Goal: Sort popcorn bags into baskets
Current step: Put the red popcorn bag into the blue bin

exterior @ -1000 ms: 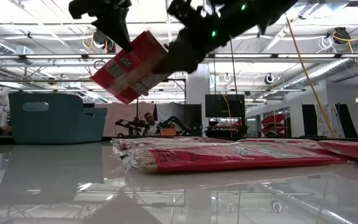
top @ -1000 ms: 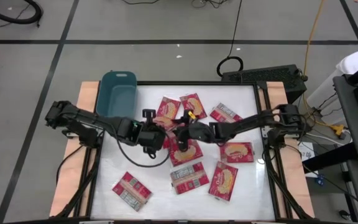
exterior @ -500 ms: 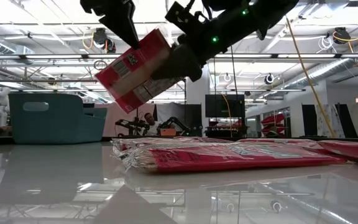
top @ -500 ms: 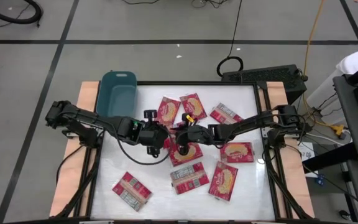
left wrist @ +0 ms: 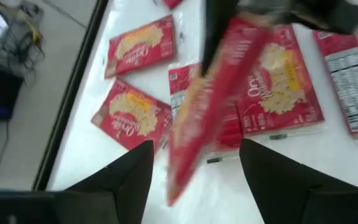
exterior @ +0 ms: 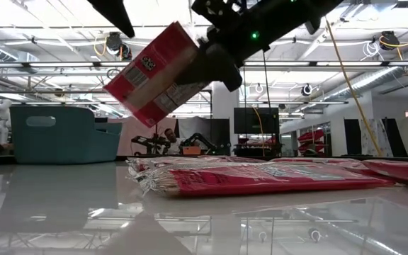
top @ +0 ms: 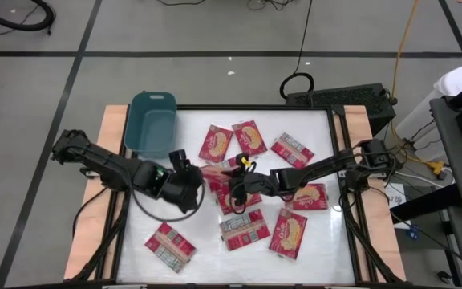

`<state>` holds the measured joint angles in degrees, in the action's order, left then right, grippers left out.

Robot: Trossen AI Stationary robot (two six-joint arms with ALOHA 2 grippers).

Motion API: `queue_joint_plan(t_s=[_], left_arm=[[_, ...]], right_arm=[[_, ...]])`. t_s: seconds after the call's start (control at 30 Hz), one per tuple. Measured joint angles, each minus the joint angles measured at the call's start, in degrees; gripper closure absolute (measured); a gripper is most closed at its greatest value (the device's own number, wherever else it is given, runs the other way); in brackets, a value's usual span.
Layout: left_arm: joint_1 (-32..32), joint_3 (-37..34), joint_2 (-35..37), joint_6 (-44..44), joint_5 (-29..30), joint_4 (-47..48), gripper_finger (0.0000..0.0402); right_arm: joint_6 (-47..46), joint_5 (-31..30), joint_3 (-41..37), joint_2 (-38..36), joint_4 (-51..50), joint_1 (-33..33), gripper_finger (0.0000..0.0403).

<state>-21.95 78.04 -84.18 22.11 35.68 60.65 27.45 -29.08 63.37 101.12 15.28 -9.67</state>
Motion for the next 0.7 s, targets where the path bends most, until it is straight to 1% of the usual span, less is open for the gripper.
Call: queue_joint_plan(t_s=[0.13, 0.23, 0.3, 0.4, 0.57, 0.7], left_arm=[[-2.28, -0.02, -0.04, -0.22, 3.53, -1.10, 0.0176], [-2.63, -0.04, -0.09, 0.79, 3.64, -1.27, 0.0175], [-2.56, -0.04, -0.09, 0.88, 3.94, -2.33, 0.0168], [-2.50, -0.04, -0.09, -0.61, 6.51, -4.73, 0.0150], [-1.61, -1.03, -0.58, -6.64, 8.11, -11.56, 0.0115], [-1.27, -2.51, -0.66, -9.80, 9.66, -15.00, 0.0107]], right_arm=[[2.14, -1.19, -0.02, -1.76, 0.12, -0.18, 0.0388], [3.34, -1.18, -0.02, -3.38, 0.15, -0.10, 0.0388], [4.57, -1.16, -0.02, -4.26, 0.08, -0.11, 0.0388], [5.36, -1.13, -0.02, -5.21, -0.01, -0.09, 0.0388], [4.20, -0.94, -0.02, -6.11, -0.78, -0.10, 0.0388], [1.28, -0.85, -0.07, -7.15, -1.88, -0.22, 0.0388]])
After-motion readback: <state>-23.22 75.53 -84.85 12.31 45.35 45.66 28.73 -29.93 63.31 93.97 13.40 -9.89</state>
